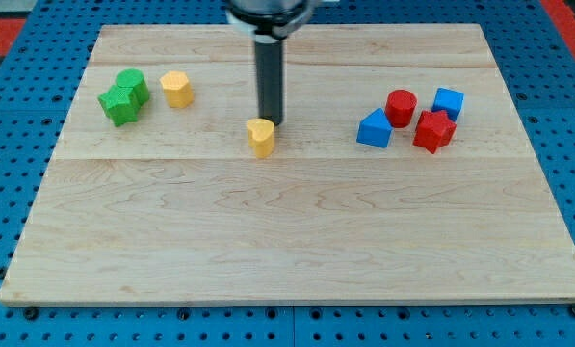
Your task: Push the yellow heart into the blue triangle
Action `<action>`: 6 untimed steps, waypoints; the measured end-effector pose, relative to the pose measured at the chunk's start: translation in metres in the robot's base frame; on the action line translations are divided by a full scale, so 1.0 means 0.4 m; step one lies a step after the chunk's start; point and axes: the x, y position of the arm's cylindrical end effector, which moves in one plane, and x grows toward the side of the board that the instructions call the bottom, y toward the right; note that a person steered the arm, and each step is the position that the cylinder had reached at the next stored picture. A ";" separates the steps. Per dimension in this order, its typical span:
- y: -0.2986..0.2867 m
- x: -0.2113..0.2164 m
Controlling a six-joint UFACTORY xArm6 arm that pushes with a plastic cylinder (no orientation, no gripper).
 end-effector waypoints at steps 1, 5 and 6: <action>-0.158 0.016; -0.258 0.084; -0.640 0.074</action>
